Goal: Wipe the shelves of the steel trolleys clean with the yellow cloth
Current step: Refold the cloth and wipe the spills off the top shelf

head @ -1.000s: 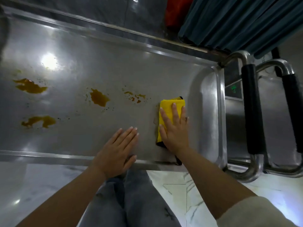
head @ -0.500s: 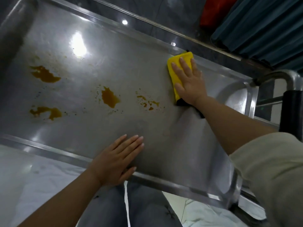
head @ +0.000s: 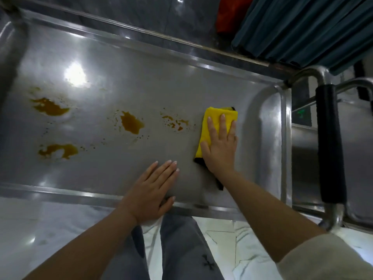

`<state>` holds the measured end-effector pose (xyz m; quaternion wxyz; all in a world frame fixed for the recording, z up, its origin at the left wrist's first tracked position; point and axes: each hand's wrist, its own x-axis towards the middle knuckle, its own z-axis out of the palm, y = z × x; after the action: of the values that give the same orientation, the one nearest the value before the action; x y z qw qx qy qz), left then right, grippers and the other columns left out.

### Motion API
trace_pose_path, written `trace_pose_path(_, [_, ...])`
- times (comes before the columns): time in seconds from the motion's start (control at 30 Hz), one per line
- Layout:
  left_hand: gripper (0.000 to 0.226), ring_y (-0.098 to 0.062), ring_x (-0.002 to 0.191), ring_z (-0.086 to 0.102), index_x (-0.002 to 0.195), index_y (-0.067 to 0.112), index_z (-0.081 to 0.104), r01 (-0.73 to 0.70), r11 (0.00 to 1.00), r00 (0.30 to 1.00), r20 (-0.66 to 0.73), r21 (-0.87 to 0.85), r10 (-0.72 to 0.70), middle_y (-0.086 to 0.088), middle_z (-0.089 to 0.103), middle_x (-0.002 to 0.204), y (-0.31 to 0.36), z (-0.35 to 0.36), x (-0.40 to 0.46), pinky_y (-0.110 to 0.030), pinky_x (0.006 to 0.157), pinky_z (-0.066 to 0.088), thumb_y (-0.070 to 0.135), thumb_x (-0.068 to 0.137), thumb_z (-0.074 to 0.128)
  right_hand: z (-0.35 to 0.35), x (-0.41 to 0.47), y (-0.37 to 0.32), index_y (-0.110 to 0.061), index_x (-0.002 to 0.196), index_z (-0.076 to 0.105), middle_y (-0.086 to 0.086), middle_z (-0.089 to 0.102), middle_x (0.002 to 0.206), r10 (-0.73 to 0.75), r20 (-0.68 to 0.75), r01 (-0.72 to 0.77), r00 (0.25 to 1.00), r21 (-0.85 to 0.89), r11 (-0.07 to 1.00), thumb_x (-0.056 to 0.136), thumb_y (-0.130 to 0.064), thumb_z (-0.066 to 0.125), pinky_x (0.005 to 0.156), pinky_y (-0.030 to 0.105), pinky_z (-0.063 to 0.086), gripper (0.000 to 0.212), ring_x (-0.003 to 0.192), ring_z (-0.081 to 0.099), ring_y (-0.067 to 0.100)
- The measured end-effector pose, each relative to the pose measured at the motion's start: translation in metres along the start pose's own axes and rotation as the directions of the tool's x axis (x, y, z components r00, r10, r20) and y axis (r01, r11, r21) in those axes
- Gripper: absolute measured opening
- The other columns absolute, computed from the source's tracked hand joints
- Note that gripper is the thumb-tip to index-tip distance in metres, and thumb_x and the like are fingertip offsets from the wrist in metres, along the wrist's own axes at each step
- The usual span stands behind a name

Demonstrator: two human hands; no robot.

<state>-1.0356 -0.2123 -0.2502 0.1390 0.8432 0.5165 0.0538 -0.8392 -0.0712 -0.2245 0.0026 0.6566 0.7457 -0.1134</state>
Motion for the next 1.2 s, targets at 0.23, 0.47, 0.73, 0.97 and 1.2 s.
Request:
trace_pose_path(0.23, [0.062, -0.03, 0.135, 0.043, 0.138, 0.002, 0.048, -0.031, 0.999, 1.0, -0.004, -0.02, 0.031, -0.016, 0.046, 0.145, -0.012, -0.011, -0.017, -0.047, 0.112, 0.034, 0.039, 0.089, 0.042, 0.02, -0.112, -0.047, -0.021, 0.149, 0.026, 0.018, 0.005, 0.158, 0.158, -0.045, -0.148, 0.986, 0.171, 0.974, 0.095, -0.047, 0.038, 0.117, 0.054, 0.009, 0.061, 0.144, -0.003, 0.045])
trace_pose_path(0.47, [0.067, -0.03, 0.138, 0.039, 0.139, 0.003, 0.047, -0.145, 0.982, 0.989, 0.03, 0.124, 0.143, -0.016, 0.041, 0.148, -0.069, -0.024, -0.045, -0.052, 0.113, 0.026, 0.051, 0.094, 0.037, -0.002, -0.108, -0.017, -0.035, 0.137, 0.047, 0.014, 0.035, 0.151, -0.06, -0.112, 0.035, 0.992, -0.214, 0.976, 0.08, -0.075, 0.041, 0.109, 0.062, 0.018, 0.07, 0.139, 0.028, 0.041])
trace_pose_path(0.73, [0.071, -0.029, 0.141, 0.033, 0.144, 0.005, 0.041, -0.145, 0.984, 0.989, 0.04, 0.103, 0.141, -0.014, 0.036, 0.152, -0.07, -0.021, -0.043, -0.053, 0.113, 0.028, 0.054, 0.092, 0.041, 0.024, -0.083, -0.032, -0.017, 0.15, 0.02, 0.021, 0.01, 0.157, -0.015, -0.031, 0.009, 0.999, -0.176, 0.984, 0.082, -0.073, 0.032, 0.11, 0.068, 0.007, 0.089, 0.143, 0.004, 0.047])
trace_pose_path(0.97, [0.071, -0.029, 0.141, 0.033, 0.144, 0.006, 0.041, -0.132, 0.983, 0.991, 0.02, 0.127, 0.131, -0.013, 0.035, 0.152, -0.069, -0.02, -0.041, -0.054, 0.113, 0.03, 0.054, 0.09, 0.042, 0.019, -0.01, -0.047, -0.013, 0.151, 0.017, 0.022, 0.006, 0.157, -0.081, -0.01, 0.077, 0.997, -0.18, 0.981, 0.081, -0.074, 0.029, 0.11, 0.068, 0.001, 0.093, 0.143, 0.001, 0.047])
trace_pose_path(1.2, [0.071, -0.028, 0.14, 0.032, 0.142, 0.008, 0.043, -0.122, 0.98, 0.991, -0.03, 0.159, 0.128, -0.013, 0.036, 0.151, -0.068, -0.021, -0.039, -0.049, 0.113, 0.022, 0.056, 0.09, 0.042, 0.004, 0.095, -0.07, -0.023, 0.152, 0.01, 0.015, 0.004, 0.159, -0.204, 0.02, 0.204, 0.979, -0.191, 0.96, 0.078, -0.075, 0.024, 0.111, 0.065, -0.001, 0.092, 0.145, -0.002, 0.042])
